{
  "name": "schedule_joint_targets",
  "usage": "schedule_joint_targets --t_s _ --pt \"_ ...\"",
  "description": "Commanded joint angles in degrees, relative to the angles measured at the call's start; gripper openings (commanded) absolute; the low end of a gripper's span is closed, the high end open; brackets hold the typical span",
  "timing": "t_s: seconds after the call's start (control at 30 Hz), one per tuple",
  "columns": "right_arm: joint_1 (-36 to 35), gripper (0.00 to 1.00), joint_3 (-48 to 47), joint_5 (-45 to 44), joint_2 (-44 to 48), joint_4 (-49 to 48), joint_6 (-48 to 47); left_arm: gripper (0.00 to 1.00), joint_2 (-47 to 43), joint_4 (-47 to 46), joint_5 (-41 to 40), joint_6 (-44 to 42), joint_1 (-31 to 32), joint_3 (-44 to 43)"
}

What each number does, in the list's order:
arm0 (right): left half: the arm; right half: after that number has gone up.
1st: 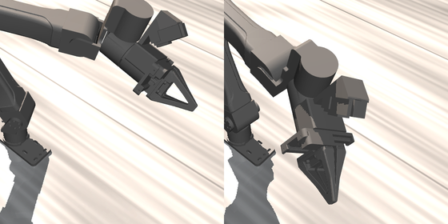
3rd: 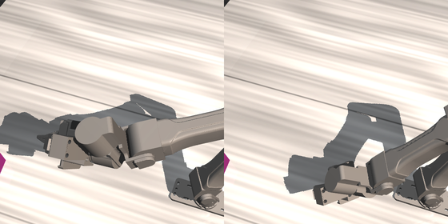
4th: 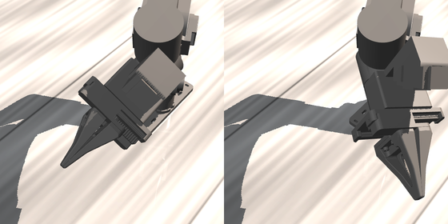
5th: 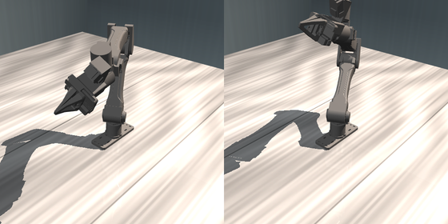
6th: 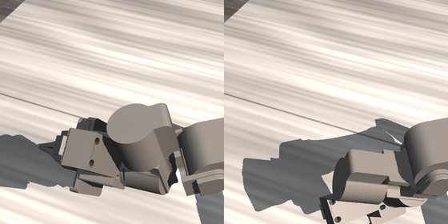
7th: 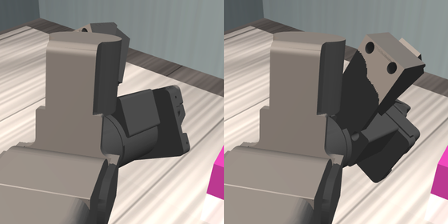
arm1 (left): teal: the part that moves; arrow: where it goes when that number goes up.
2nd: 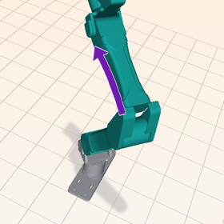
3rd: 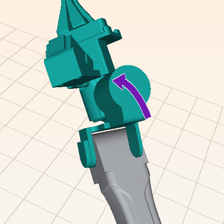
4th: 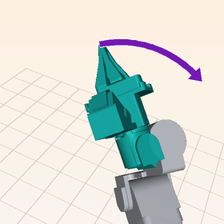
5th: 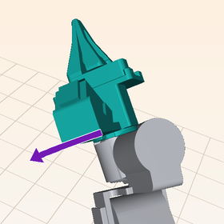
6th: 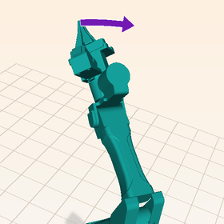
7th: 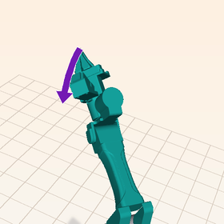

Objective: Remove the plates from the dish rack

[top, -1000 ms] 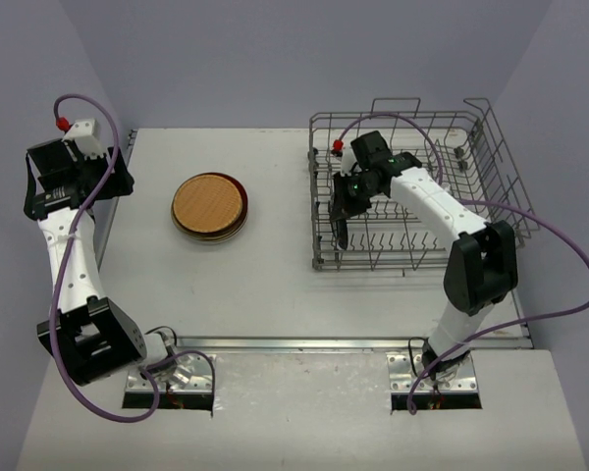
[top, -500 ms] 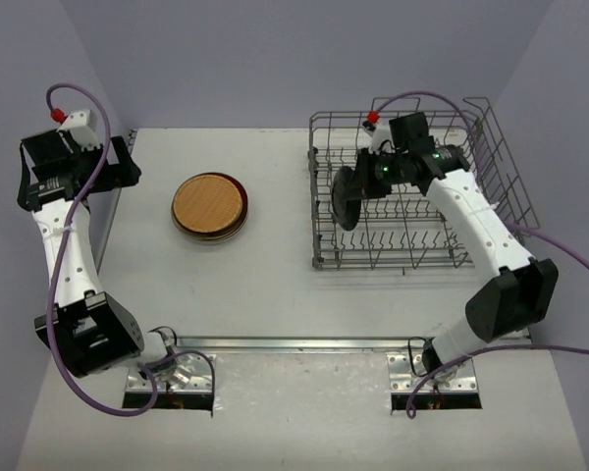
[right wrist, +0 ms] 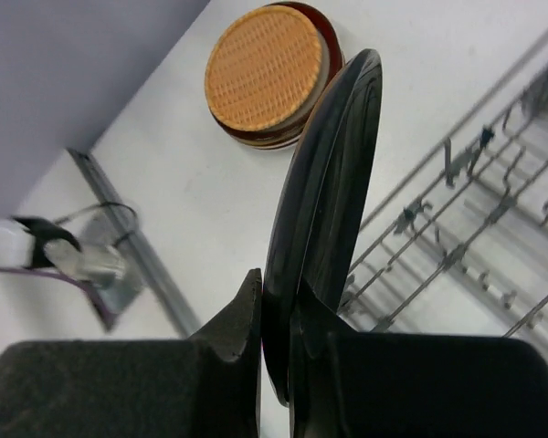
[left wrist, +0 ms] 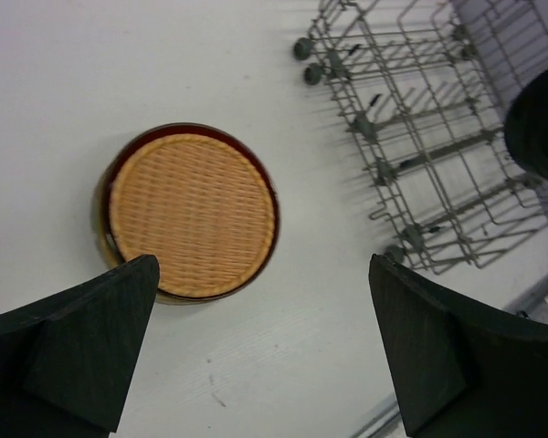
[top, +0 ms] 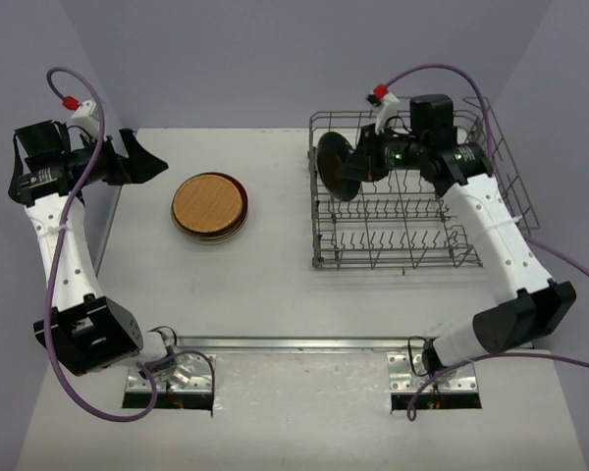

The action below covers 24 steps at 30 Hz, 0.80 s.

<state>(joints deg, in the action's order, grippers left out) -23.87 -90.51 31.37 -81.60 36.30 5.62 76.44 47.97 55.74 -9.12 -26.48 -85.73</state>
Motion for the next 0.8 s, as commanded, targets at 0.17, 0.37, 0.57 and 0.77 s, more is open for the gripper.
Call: schedule_joint_targets --t_s 0.17,0.37,0.57,0.77 --pt "-29.50 0.00 28.79 -33.10 19.62 -33.05 -66.31 0.83 -0.31 20.19 12.52 -12.83 7.38 -3.82" --pt "-31.39 0.00 61.41 -26.89 24.96 -70.23 -102.63 0.73 1.50 26.28 9.78 -20.62 11.48 -2.12" --pt "-32.35 0.00 63.33 -25.07 22.26 -73.39 -106.69 0.69 -0.21 25.82 8.49 -21.50 15.13 1.30" --pt "-35.62 0.00 62.68 -26.07 18.86 -77.14 -107.93 0.66 -1.81 19.13 -1.43 -16.19 21.55 4.11"
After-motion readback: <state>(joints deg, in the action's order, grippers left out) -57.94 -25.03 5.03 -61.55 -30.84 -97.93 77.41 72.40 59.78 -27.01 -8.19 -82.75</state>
